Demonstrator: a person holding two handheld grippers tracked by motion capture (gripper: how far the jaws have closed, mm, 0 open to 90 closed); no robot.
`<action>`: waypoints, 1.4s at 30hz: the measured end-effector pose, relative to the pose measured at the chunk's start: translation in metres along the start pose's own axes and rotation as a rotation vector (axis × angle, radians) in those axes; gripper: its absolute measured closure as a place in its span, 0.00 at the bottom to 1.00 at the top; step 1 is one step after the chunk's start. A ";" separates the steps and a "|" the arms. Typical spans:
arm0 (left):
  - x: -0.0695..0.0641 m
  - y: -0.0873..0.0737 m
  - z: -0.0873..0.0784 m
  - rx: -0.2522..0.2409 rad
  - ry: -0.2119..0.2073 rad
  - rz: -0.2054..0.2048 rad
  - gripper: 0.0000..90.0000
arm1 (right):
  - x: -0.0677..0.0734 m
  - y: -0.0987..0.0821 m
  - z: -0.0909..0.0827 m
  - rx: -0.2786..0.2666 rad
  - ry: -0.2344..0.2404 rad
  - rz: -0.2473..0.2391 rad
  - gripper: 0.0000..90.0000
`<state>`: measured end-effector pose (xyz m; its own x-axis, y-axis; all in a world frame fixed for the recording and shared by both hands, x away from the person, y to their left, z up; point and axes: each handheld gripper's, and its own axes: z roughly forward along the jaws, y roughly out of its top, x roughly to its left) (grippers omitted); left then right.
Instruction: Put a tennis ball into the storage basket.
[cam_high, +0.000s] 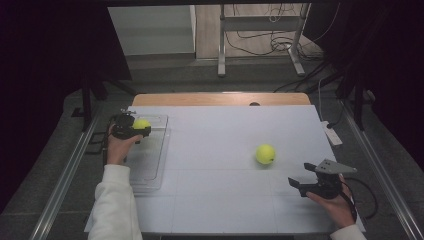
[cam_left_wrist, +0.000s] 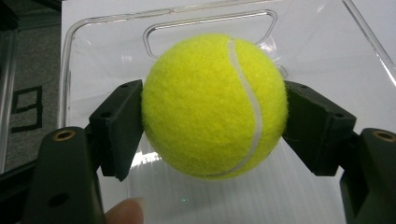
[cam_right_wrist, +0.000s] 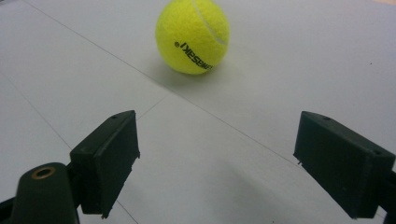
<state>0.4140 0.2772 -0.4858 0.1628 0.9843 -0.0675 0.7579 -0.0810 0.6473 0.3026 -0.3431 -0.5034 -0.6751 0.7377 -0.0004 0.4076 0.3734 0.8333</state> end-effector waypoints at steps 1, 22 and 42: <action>0.000 0.000 0.000 -0.001 -0.001 0.001 0.30 | 0.000 0.000 0.000 0.001 0.000 -0.001 0.16; 0.001 0.005 -0.022 -0.151 -0.109 -0.058 0.12 | 0.001 0.000 0.000 0.004 0.001 -0.007 0.16; -0.024 0.013 -0.045 -0.260 -0.264 0.016 0.14 | 0.001 0.000 0.001 0.007 0.000 -0.006 0.16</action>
<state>0.3915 0.2593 -0.4420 0.3567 0.9062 -0.2270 0.5738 -0.0207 0.8187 0.3029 -0.3420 -0.5039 -0.6777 0.7353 -0.0058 0.4077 0.3823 0.8292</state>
